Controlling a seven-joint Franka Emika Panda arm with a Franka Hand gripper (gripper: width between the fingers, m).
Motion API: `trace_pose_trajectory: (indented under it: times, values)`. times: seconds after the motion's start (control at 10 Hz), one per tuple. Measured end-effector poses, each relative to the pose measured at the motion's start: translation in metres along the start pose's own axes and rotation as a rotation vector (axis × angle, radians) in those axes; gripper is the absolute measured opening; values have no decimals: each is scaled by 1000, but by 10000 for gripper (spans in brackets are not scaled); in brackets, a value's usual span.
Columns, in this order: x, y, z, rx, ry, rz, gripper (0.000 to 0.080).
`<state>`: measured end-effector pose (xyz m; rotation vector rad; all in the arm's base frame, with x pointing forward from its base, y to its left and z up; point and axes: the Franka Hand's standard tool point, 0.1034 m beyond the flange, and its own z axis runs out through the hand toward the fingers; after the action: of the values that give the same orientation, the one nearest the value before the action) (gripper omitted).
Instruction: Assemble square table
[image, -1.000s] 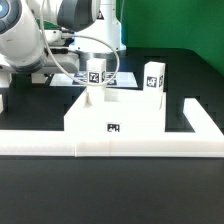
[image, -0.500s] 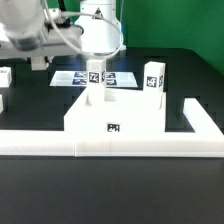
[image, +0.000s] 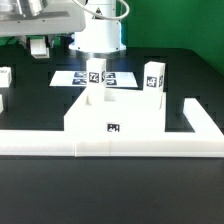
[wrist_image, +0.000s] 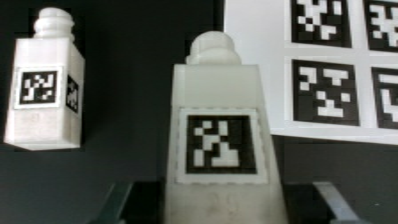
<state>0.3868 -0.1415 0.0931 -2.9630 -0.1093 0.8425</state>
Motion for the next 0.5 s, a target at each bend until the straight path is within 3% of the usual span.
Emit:
trace_pose_trajectory:
  times: [0.1, 0.2, 0.3, 0.4, 0.5]
  values:
    - [6, 0, -5, -5, 101, -3, 296]
    - [9, -5, -20, 5, 143, 0, 296]
    - [26, -7, -49, 8, 229, 10, 296]
    - [40, -8, -67, 19, 309, 31, 296]
    - [56, -14, -82, 14, 383, 57, 296]
